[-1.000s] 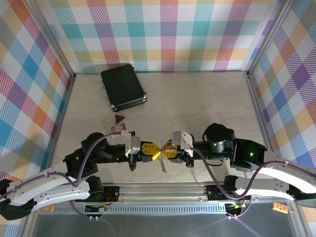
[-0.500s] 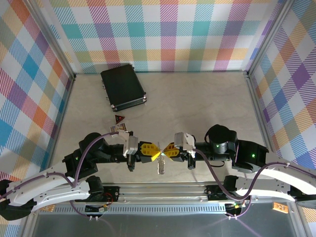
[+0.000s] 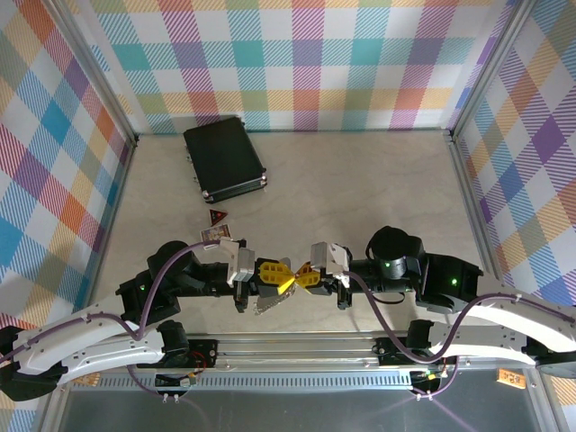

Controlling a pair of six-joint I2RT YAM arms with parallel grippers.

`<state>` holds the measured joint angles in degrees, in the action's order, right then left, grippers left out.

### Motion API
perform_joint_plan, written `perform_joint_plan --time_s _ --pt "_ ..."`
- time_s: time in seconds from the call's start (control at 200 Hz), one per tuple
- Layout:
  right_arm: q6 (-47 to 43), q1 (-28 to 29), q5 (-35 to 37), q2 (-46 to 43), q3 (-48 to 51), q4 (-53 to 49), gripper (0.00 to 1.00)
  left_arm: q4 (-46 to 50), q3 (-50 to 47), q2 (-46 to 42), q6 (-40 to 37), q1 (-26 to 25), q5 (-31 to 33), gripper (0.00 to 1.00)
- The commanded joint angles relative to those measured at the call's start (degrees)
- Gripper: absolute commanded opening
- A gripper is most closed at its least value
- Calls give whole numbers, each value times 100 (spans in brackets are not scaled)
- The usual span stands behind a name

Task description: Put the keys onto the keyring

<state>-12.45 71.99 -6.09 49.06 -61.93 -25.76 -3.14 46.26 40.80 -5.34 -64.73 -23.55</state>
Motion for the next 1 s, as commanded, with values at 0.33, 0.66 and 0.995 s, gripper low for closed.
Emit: perform_joint_plan --time_s 0.33,0.66,0.995 --pt "212 32 -187 -445 312 511 25 -459 145 -63 114 22 -218 0" --pt "381 32 -182 -410 583 764 29 -503 122 -115 169 22 -252 0" --pt "442 26 -473 -241 656 999 28 -478 100 -190 179 23 -234 0"
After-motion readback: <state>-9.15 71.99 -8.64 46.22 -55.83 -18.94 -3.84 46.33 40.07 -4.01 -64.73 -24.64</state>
